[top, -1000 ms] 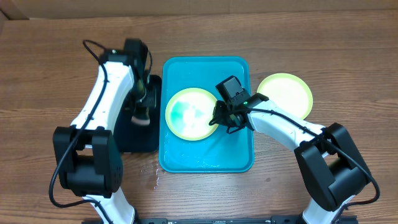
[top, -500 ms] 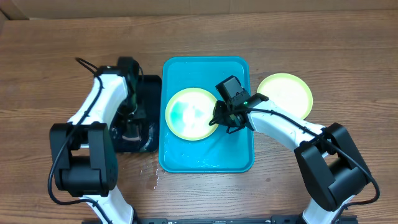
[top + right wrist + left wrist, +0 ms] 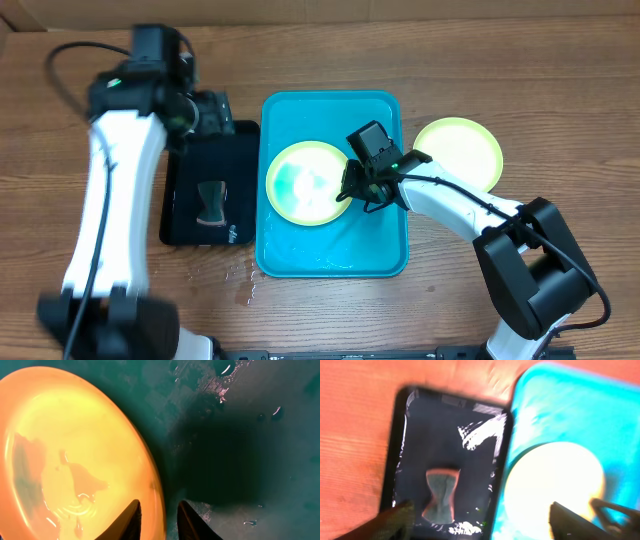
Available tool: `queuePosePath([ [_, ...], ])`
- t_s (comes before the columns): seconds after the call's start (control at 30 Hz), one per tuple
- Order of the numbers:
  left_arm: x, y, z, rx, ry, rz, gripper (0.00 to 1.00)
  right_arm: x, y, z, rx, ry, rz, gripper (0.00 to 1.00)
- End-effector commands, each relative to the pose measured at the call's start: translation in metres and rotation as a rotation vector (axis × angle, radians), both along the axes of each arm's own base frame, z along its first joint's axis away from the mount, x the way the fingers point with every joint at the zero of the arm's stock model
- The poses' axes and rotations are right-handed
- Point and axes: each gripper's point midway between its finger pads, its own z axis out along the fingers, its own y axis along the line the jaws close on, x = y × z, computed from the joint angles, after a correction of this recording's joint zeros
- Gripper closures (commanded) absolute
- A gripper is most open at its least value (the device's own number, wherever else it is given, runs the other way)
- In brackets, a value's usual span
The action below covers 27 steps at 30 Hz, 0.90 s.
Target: Clean dirty plates on tray and stack at the side
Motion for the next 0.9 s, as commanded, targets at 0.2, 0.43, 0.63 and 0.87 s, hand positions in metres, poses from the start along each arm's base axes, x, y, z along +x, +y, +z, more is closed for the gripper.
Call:
queuePosePath([
  [0.2,-0.039,0.016,0.11,-0.049,-0.321,0.052,0.0,-0.001,-0.007,-0.007,-0.033,-0.007,-0.05,0.78],
  [0.43,-0.045,0.015,0.114,-0.049,-0.329,0.051,0.0,0.0,-0.005,-0.021,-0.028,0.014,-0.07,0.84],
  [0.63,-0.042,0.015,0.109,-0.05,-0.314,0.051,0.0,0.011,-0.002,-0.013,0.007,-0.008,-0.078,0.96],
  [0.87,-0.041,0.015,0.107,-0.05,-0.308,0.051,0.0,0.039,-0.02,0.055,-0.001,0.002,-0.092,0.96],
])
